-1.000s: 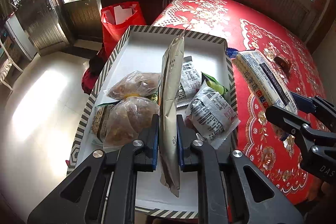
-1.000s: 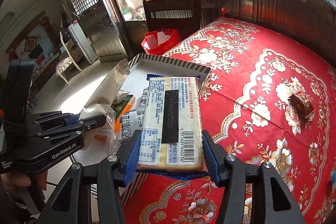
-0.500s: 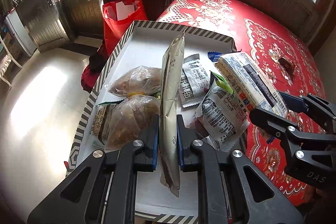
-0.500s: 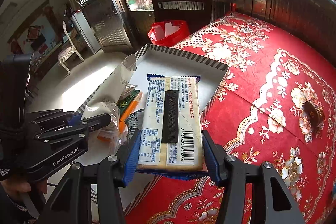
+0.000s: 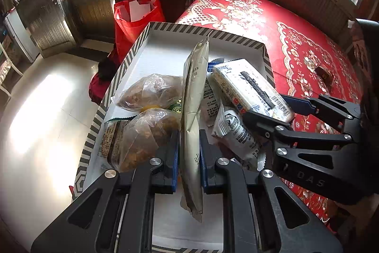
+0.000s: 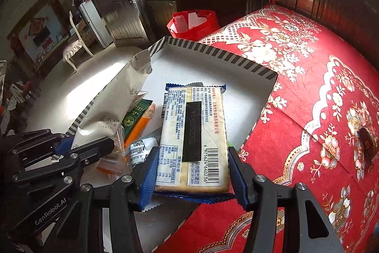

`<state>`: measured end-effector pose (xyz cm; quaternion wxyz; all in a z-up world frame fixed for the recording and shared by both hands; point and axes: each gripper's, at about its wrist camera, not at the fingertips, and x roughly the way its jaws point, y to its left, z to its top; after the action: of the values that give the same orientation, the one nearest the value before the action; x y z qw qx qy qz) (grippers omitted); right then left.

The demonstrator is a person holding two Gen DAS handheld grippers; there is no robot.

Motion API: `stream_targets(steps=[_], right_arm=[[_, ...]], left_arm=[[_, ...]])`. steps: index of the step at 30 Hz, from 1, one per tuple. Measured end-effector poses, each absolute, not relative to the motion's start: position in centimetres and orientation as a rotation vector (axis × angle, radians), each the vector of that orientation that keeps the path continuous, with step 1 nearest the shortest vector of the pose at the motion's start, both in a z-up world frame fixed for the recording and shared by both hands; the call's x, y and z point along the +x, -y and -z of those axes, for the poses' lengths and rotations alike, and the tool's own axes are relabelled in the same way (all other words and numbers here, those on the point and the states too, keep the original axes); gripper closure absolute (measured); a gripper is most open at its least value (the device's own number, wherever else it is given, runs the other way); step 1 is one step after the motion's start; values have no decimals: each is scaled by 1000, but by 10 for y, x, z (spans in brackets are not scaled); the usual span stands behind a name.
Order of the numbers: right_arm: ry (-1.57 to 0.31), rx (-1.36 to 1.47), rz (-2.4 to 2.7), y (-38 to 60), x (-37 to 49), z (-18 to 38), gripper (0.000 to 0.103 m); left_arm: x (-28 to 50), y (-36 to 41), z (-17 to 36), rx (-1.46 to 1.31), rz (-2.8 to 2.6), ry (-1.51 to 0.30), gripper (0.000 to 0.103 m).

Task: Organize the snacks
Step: 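Lower both packs into the tray and open both grippers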

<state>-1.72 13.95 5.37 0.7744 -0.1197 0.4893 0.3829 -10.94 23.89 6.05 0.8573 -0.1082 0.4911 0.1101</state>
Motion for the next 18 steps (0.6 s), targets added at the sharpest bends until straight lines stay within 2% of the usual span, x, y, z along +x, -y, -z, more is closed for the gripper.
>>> stream_targets(steps=[9,12,18], right_arm=[[-1087,-249,-870,-168,1,-46,48],[-1099,-199,-875,-163,4,-49,45],[-1075,-142,-867,-143,0,-65,44]], left_arm=[[-99,-239,-57,-240,-235,-1042,89],[-97,-236,-56,-231,-239,-1046,88],[-99,-230,-60,-216,-253,-1047,87]])
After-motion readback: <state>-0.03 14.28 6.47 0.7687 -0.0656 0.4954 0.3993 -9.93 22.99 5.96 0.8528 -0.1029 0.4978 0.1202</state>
